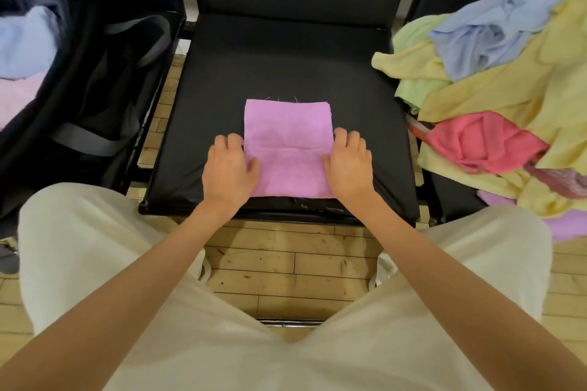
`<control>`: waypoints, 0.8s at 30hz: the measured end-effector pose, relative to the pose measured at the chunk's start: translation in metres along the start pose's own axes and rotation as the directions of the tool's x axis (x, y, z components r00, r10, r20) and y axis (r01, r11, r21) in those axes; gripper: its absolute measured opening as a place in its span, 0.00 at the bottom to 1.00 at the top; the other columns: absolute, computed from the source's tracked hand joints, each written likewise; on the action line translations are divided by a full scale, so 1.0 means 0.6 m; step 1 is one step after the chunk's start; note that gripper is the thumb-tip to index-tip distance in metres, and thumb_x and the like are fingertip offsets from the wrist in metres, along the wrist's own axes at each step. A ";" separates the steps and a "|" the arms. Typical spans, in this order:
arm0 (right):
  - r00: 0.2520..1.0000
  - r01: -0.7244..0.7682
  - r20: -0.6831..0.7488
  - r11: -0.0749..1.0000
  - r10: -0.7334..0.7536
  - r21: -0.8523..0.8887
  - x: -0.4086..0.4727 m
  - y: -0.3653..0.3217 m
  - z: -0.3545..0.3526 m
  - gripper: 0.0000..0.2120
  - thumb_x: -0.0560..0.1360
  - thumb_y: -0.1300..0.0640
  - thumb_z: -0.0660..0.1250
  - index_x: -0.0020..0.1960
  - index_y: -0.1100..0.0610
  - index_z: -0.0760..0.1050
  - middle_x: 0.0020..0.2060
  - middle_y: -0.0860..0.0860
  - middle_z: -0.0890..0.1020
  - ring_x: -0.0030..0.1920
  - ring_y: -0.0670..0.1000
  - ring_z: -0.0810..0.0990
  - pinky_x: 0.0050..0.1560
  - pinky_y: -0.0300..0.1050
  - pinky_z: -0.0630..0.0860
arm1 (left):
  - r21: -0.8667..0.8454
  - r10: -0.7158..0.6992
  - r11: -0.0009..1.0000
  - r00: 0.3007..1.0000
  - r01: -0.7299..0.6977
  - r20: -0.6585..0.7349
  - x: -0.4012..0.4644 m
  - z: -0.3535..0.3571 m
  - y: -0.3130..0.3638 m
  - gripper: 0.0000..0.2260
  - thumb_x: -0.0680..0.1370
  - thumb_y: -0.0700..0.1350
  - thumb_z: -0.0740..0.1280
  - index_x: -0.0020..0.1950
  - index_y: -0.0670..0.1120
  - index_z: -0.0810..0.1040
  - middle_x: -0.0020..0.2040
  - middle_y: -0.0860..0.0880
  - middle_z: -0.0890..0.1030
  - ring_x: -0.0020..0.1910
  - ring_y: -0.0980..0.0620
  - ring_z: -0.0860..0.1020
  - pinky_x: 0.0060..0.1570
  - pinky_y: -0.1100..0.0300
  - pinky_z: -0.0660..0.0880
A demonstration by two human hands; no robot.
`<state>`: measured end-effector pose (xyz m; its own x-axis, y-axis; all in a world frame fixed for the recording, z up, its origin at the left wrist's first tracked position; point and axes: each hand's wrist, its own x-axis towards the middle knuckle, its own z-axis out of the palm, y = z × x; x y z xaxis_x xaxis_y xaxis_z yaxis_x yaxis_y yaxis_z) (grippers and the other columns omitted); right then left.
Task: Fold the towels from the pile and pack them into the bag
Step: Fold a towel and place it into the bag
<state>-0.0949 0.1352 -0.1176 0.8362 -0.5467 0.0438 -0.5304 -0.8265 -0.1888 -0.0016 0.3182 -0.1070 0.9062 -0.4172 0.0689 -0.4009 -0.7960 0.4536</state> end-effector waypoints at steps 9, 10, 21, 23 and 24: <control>0.795 0.346 0.459 0.918 -0.396 0.194 -0.028 0.042 -0.048 0.39 0.69 0.55 0.67 0.76 0.51 0.54 0.70 0.51 0.69 0.64 0.57 0.72 0.63 0.52 0.72 | -0.010 0.320 0.935 0.828 -0.355 0.461 -0.017 -0.024 -0.025 0.29 0.72 0.43 0.70 0.71 0.44 0.67 0.64 0.48 0.74 0.61 0.47 0.73 0.61 0.55 0.71; 0.786 0.362 0.473 0.916 -0.399 0.172 -0.026 0.046 -0.048 0.40 0.68 0.57 0.68 0.76 0.51 0.56 0.70 0.50 0.69 0.66 0.56 0.71 0.65 0.51 0.70 | -0.006 0.323 0.933 0.833 -0.359 0.450 -0.014 -0.025 -0.025 0.27 0.72 0.42 0.69 0.71 0.43 0.67 0.64 0.47 0.75 0.61 0.47 0.74 0.60 0.55 0.72; 0.968 -0.026 0.218 0.818 -0.123 0.575 0.015 0.044 -0.043 0.08 0.71 0.61 0.66 0.35 0.63 0.73 0.30 0.56 0.74 0.31 0.48 0.71 0.33 0.40 0.67 | -0.233 0.256 0.951 0.938 -0.202 0.232 0.027 -0.037 -0.024 0.08 0.74 0.45 0.65 0.40 0.42 0.78 0.32 0.46 0.77 0.32 0.48 0.75 0.35 0.49 0.74; 0.984 -0.088 0.174 0.765 -0.033 0.638 0.021 0.038 -0.044 0.07 0.72 0.60 0.66 0.36 0.58 0.72 0.32 0.51 0.74 0.32 0.46 0.71 0.32 0.34 0.66 | -0.272 0.197 0.952 0.963 -0.142 0.185 0.036 -0.037 -0.014 0.06 0.75 0.44 0.65 0.41 0.41 0.77 0.34 0.45 0.77 0.34 0.47 0.76 0.36 0.50 0.75; 0.988 -0.114 0.151 0.728 0.015 0.676 0.028 0.035 -0.044 0.06 0.73 0.60 0.66 0.37 0.56 0.71 0.33 0.50 0.74 0.34 0.45 0.72 0.32 0.32 0.66 | -0.292 0.149 0.952 0.976 -0.097 0.161 0.041 -0.036 -0.008 0.06 0.75 0.43 0.66 0.44 0.41 0.76 0.36 0.45 0.77 0.35 0.47 0.76 0.37 0.51 0.75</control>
<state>-0.0960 0.1051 -0.0949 0.8395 -0.5326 -0.1074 -0.3872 -0.4478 -0.8059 0.0257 0.3213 -0.0882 0.8025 -0.5966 -0.0085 -0.4305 -0.5888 0.6841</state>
